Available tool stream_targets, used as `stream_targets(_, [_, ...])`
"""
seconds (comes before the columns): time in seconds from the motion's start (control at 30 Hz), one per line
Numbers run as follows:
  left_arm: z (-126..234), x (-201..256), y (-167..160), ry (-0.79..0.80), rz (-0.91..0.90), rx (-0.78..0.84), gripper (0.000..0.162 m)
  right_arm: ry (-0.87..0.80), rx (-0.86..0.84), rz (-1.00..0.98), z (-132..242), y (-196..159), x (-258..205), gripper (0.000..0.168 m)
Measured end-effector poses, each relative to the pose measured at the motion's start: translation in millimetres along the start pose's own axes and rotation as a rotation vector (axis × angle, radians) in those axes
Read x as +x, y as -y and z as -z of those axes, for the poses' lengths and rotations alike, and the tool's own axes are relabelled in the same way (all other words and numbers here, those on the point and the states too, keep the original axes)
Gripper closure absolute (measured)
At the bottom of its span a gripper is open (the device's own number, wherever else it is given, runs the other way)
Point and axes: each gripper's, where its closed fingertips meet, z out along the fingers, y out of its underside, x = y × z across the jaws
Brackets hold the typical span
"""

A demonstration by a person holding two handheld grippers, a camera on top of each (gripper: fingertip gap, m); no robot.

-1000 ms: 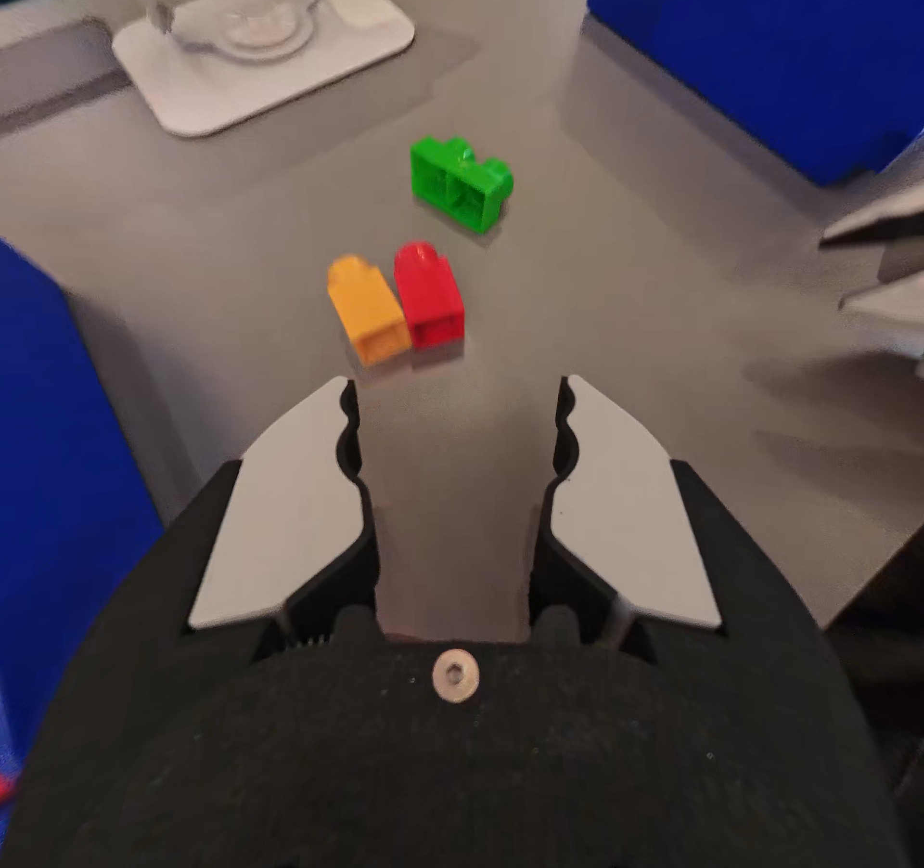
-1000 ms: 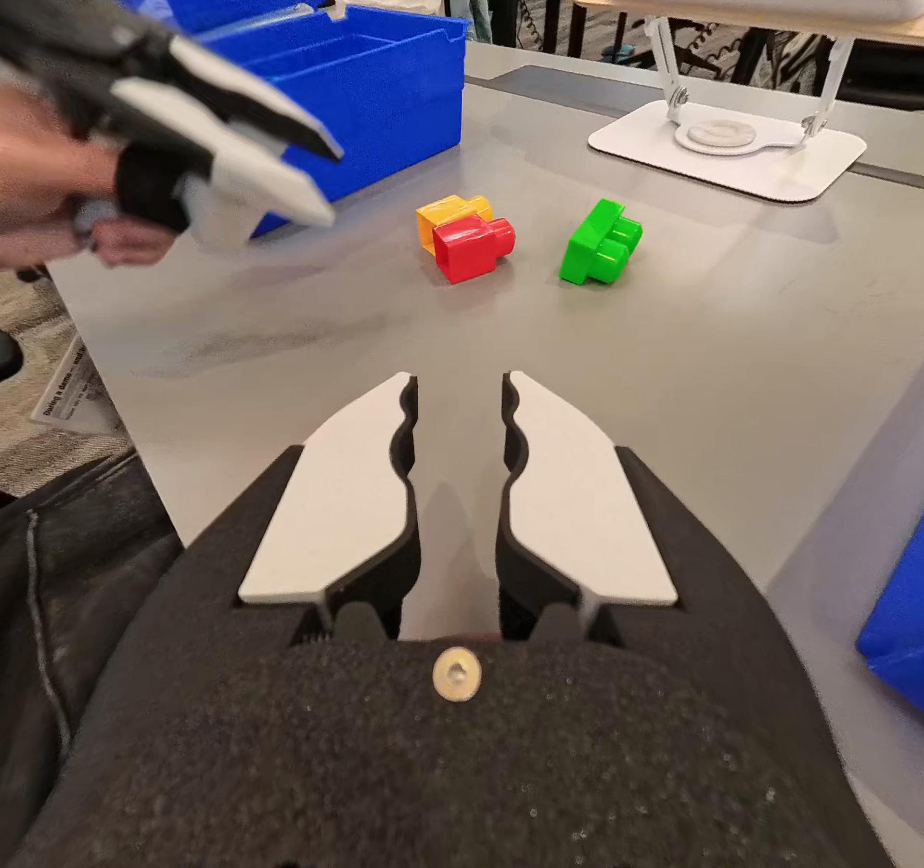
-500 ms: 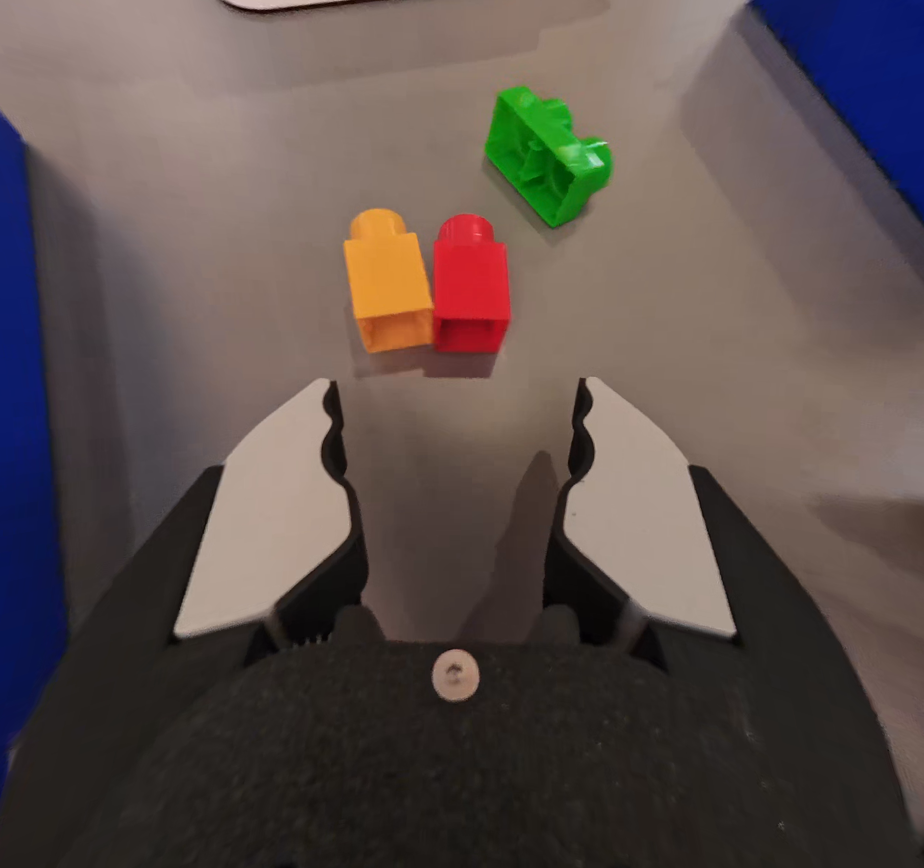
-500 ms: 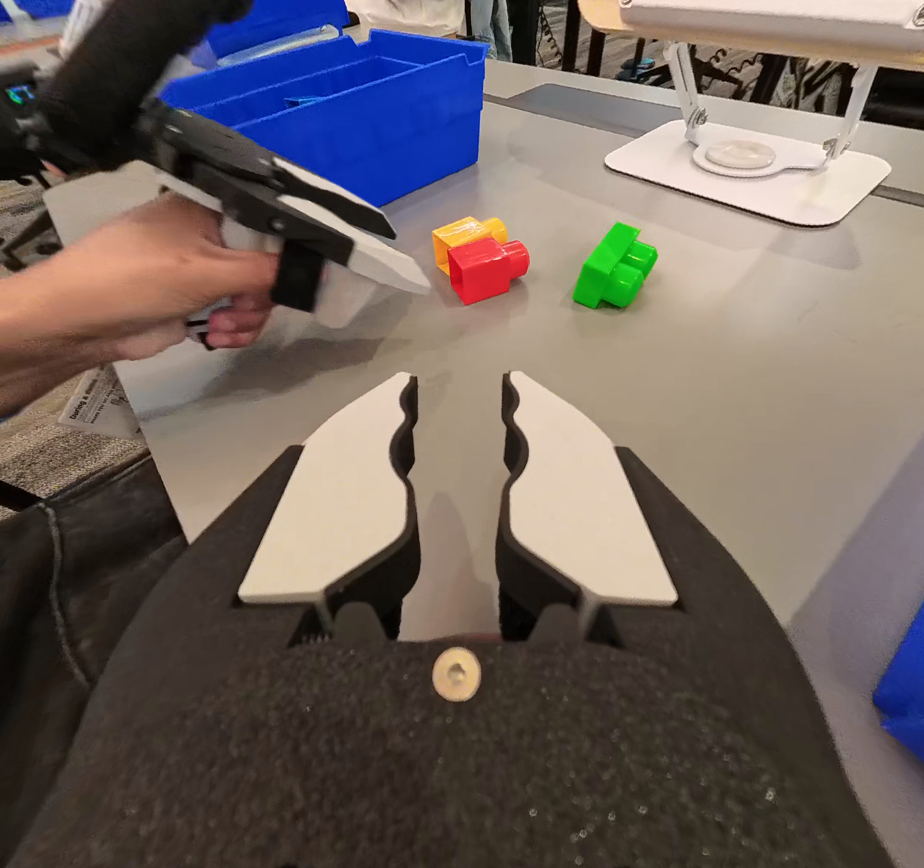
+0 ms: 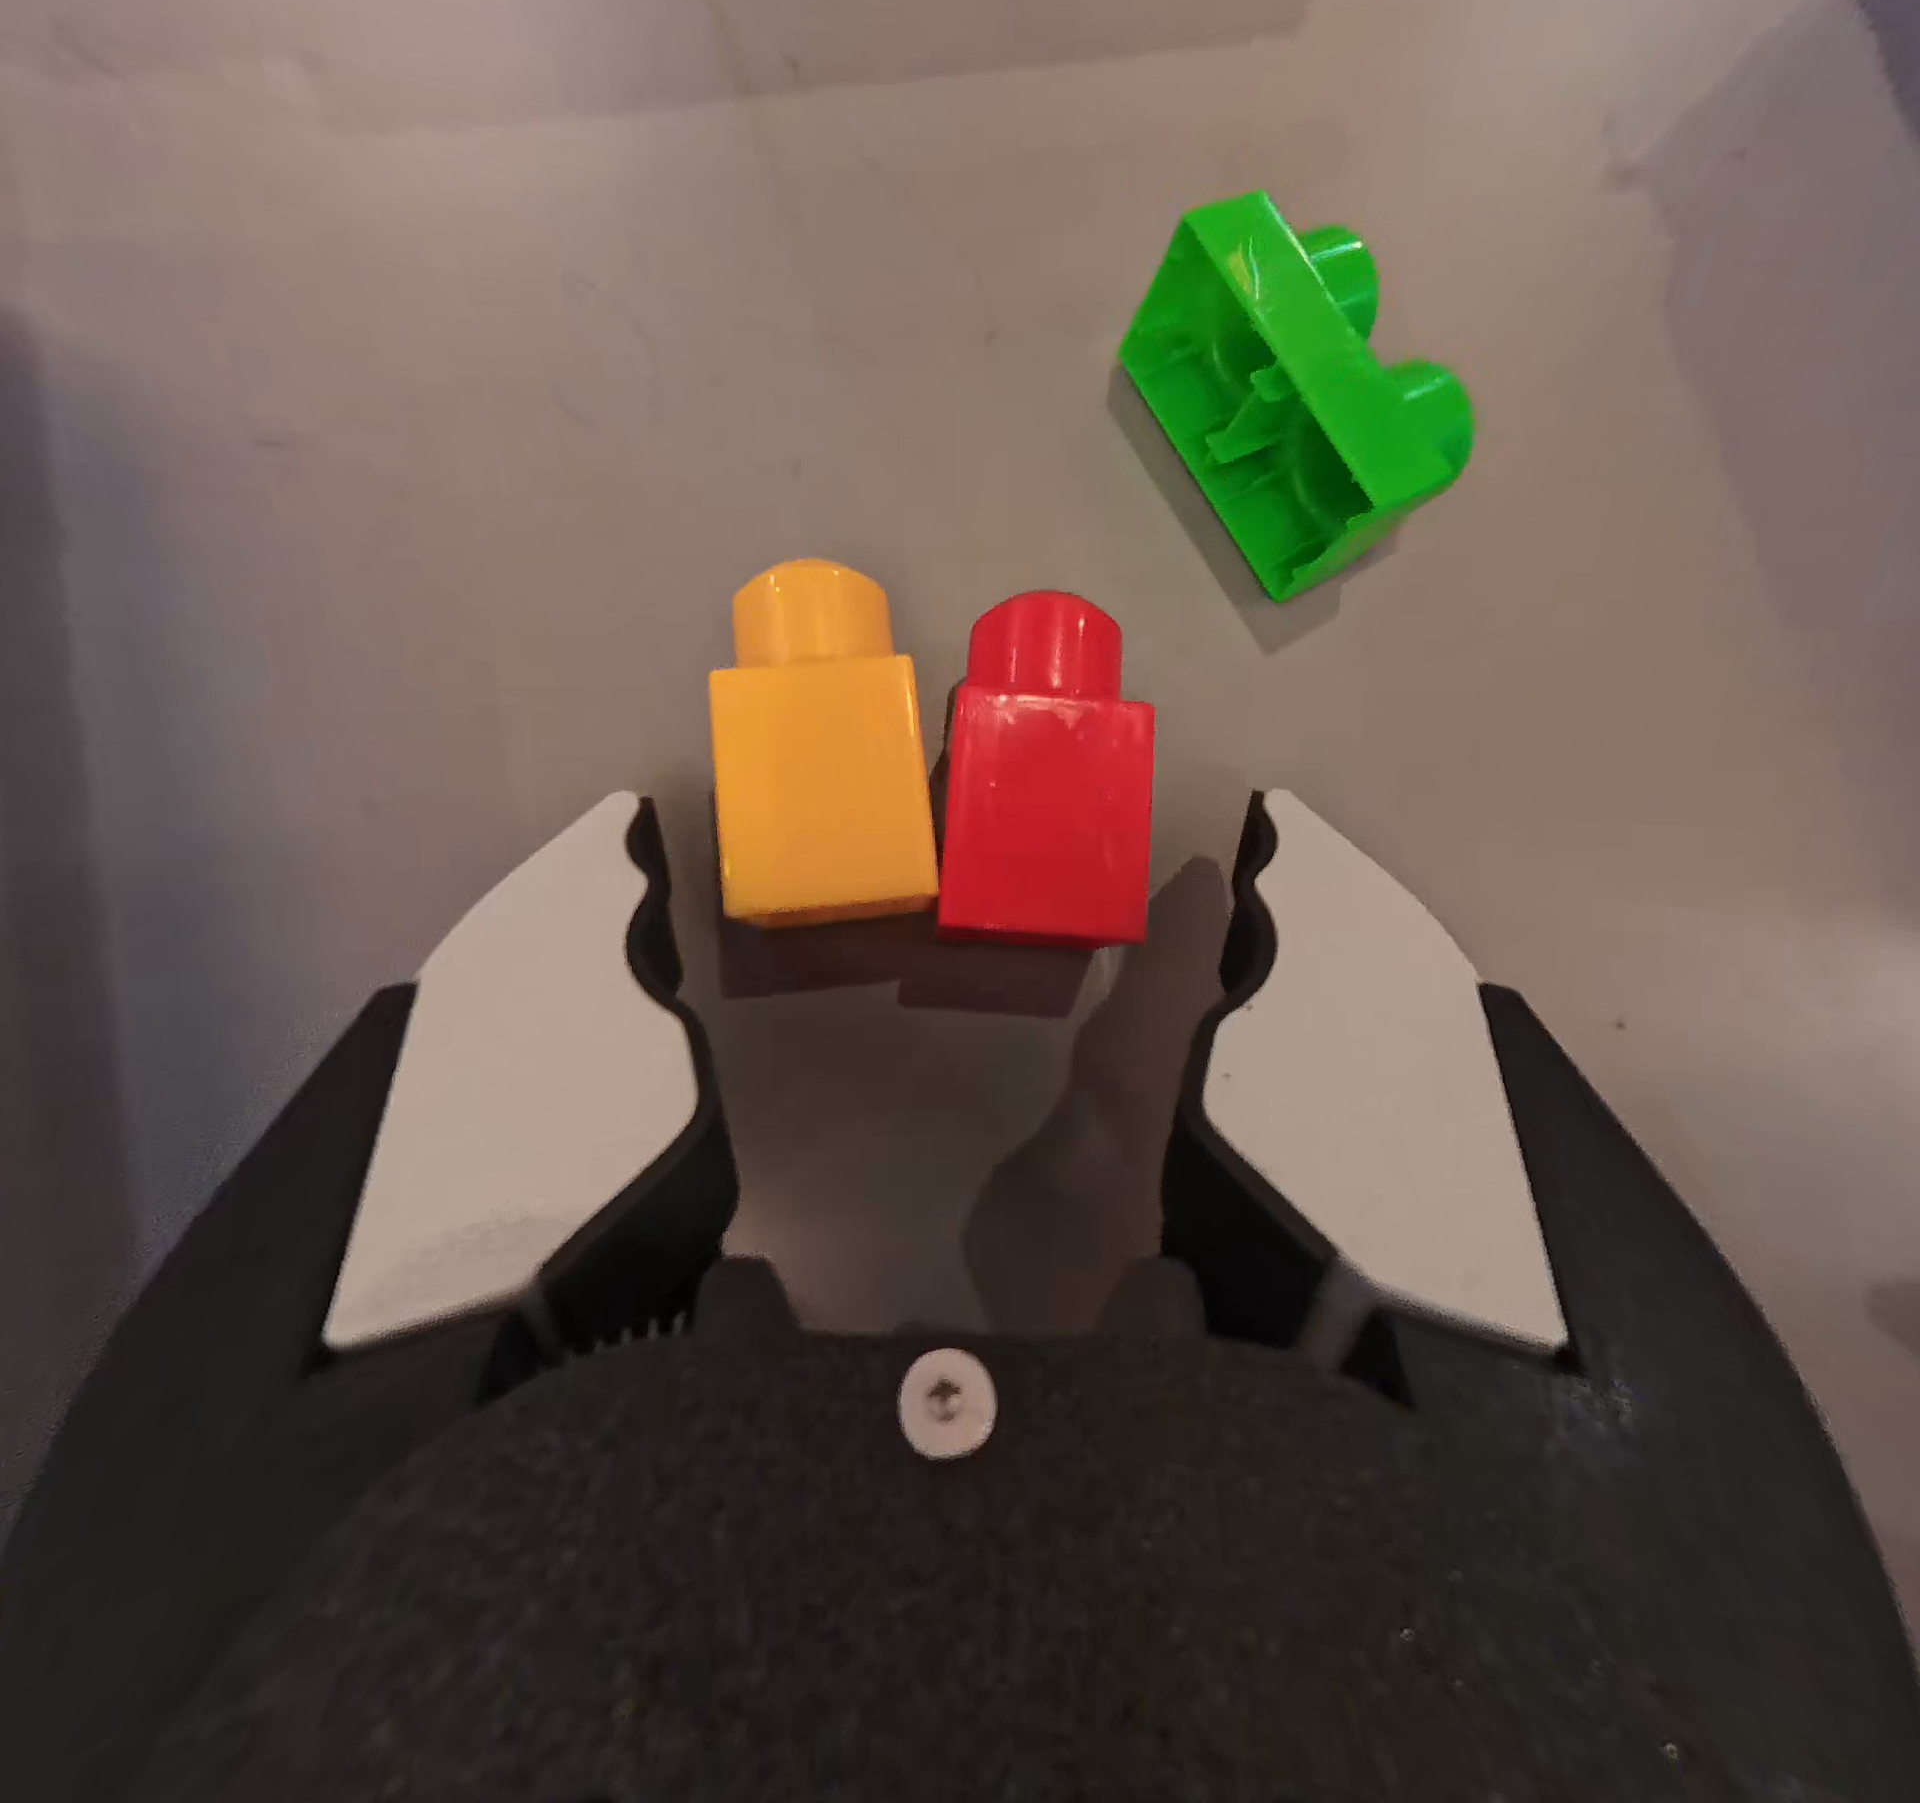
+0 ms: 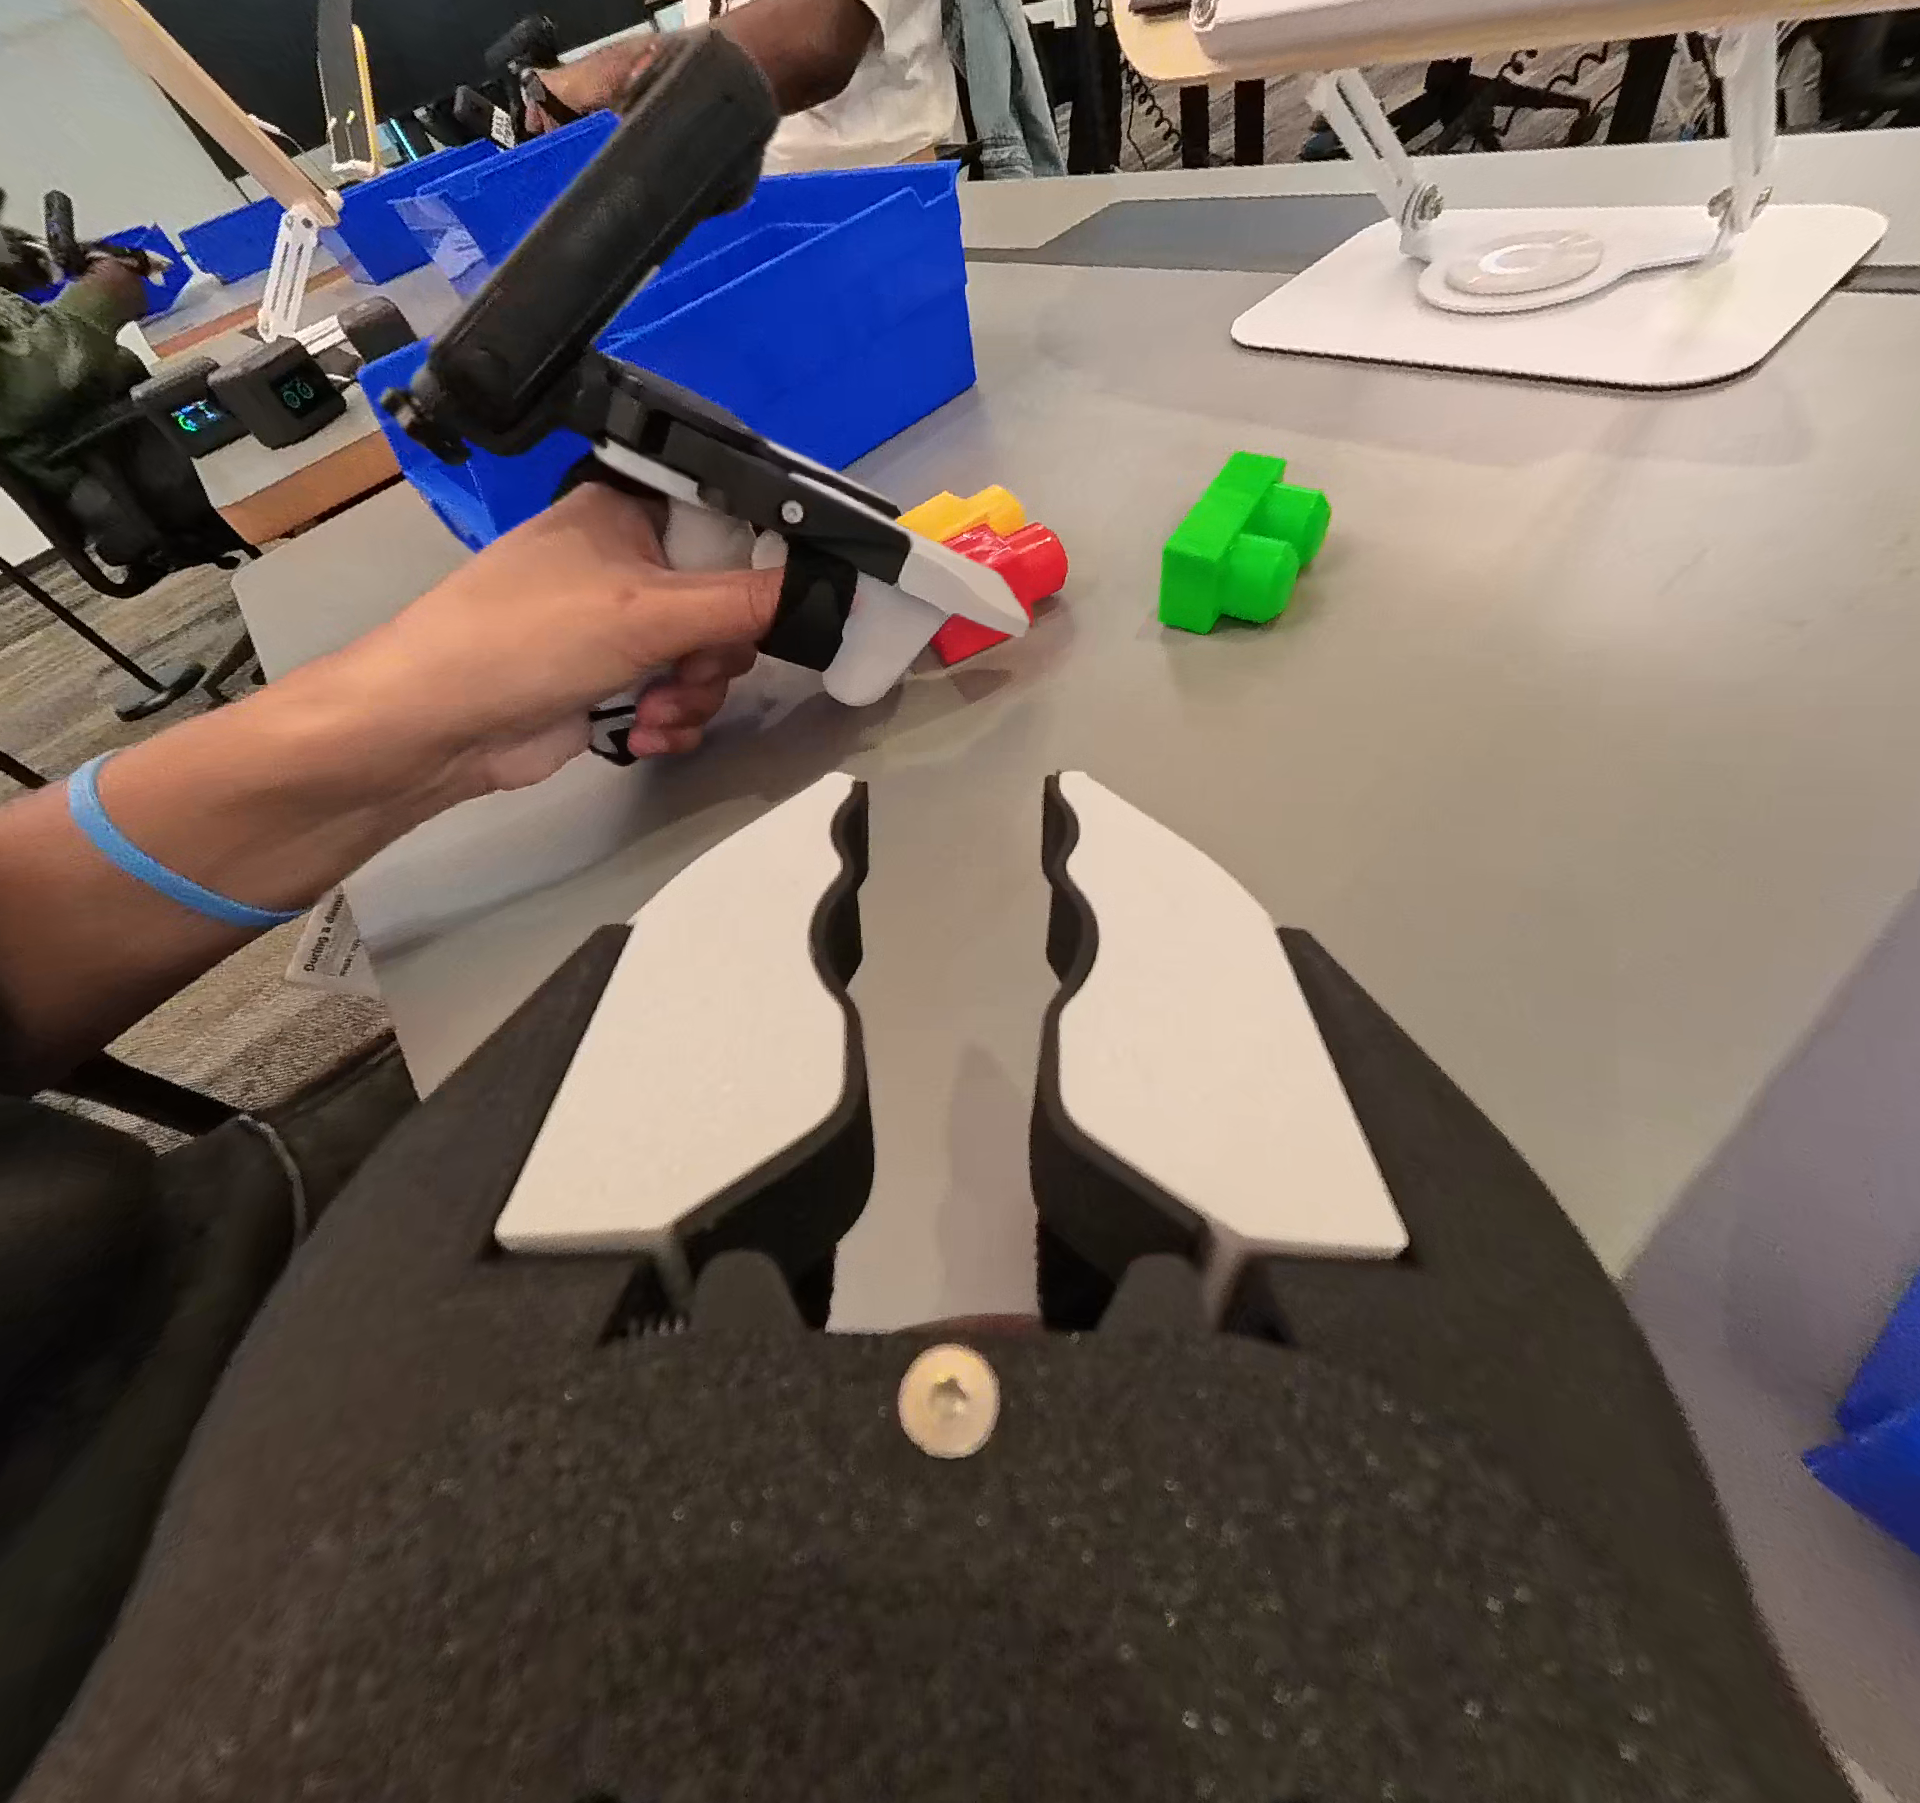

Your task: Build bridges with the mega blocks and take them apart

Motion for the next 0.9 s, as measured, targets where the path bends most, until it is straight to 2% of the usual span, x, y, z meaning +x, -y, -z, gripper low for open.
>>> stream_targets(0.4, [-8,-12,-1,0.026,-0.023,-0.044,0.08,0.02,-0.014,0.001,-4,-3,-6,0.136])
stream_targets(0.9, [0,-11,-9,0.009,-0.014,-0.064,0.075,0.029,-0.022,-0.013,-4,-4,-8,0.137])
